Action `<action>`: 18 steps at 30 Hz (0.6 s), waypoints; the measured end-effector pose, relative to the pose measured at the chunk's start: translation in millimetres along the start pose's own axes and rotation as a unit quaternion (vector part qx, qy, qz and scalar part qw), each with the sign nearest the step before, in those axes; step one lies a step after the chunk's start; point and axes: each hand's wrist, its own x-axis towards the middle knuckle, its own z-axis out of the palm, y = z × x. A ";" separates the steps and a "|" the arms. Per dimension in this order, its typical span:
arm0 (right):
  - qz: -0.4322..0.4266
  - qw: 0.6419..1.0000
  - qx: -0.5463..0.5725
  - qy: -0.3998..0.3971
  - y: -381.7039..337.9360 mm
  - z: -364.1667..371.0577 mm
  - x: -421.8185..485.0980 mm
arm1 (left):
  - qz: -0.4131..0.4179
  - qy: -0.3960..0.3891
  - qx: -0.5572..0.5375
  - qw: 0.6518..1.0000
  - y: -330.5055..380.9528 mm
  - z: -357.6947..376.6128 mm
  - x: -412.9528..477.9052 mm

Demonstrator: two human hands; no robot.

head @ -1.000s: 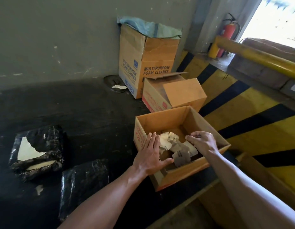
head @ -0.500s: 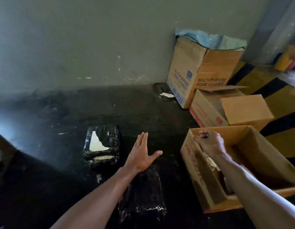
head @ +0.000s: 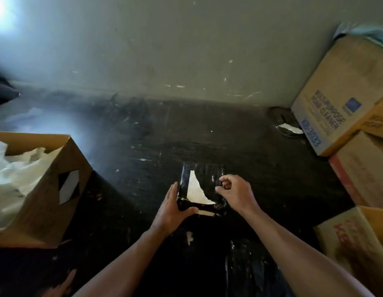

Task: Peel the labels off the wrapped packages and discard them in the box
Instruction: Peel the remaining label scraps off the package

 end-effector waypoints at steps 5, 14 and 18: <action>-0.059 0.996 -0.033 -0.056 -22.7 35.7 33.9 | 0.005 -0.047 -0.029 0.998 -14.7 6.2 12.7; -0.087 0.989 -0.095 -0.070 -41.6 62.4 66.4 | 0.025 -0.016 -0.069 0.997 -24.5 12.7 16.2; -0.090 0.989 -0.087 -0.082 -41.6 59.1 70.5 | 0.047 -0.024 -0.066 0.996 -28.7 10.1 22.8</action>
